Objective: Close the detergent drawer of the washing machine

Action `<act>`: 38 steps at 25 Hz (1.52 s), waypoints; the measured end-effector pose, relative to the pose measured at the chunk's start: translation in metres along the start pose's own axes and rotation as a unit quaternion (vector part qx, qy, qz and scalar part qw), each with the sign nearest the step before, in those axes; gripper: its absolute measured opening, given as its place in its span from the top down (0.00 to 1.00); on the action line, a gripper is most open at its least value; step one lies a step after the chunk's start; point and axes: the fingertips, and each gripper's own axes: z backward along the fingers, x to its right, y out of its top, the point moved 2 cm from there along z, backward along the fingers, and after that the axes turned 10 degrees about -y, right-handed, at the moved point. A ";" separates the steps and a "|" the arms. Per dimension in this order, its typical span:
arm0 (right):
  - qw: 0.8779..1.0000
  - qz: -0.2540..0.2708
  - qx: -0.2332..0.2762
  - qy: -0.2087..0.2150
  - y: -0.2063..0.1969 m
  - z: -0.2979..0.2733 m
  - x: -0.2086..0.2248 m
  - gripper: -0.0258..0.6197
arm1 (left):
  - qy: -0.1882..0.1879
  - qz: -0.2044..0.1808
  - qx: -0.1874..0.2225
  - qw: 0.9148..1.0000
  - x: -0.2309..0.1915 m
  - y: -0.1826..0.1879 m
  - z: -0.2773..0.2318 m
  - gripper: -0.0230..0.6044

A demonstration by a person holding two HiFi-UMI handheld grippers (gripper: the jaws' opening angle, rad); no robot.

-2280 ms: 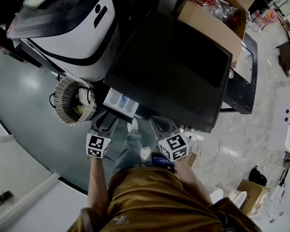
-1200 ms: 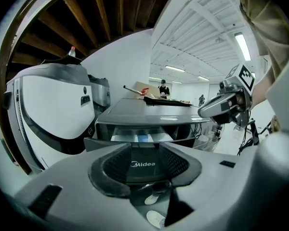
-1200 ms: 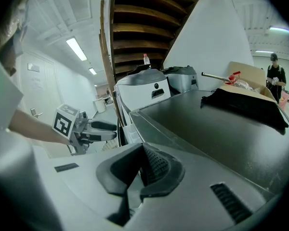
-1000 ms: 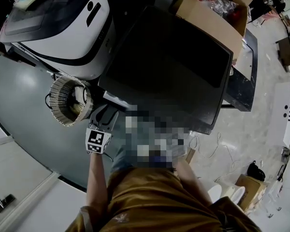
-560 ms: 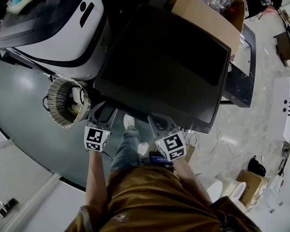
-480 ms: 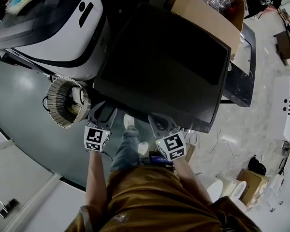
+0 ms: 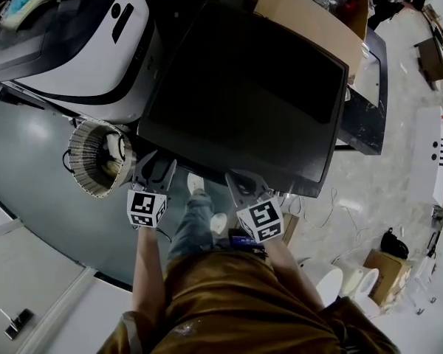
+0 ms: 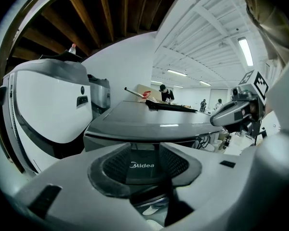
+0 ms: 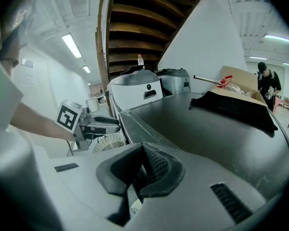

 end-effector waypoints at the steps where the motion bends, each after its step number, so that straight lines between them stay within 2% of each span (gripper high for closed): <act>1: 1.000 0.001 0.000 -0.002 0.000 0.002 0.000 0.94 | 0.001 0.002 0.001 1.000 0.000 -0.001 0.000 0.65; 6: 1.000 -0.007 0.025 -0.013 0.012 0.016 0.005 0.94 | -0.003 0.028 0.008 1.000 0.000 -0.001 0.003 0.65; 10: 0.998 -0.015 0.047 -0.024 0.016 0.034 0.009 0.94 | 0.009 0.046 0.026 0.999 0.004 0.005 0.016 0.62; 14: 0.998 0.000 0.052 -0.031 0.011 0.054 0.003 0.94 | 0.020 0.037 0.050 0.998 0.019 0.021 0.033 0.62; 21: 0.996 0.017 0.080 -0.042 0.008 0.089 -0.011 0.94 | 0.024 0.004 0.068 0.997 0.063 0.042 0.061 0.67; 25: 0.993 0.020 0.102 -0.064 0.013 0.110 -0.008 0.94 | 0.017 -0.014 0.081 0.996 0.086 0.059 0.073 0.69; 31: 0.988 0.017 0.124 -0.090 0.019 0.134 -0.007 0.94 | 0.027 -0.033 0.100 0.994 0.106 0.090 0.086 0.73; 38: 0.988 0.018 0.126 -0.083 0.017 0.141 -0.017 0.94 | 0.016 -0.027 0.108 0.994 0.119 0.092 0.092 0.73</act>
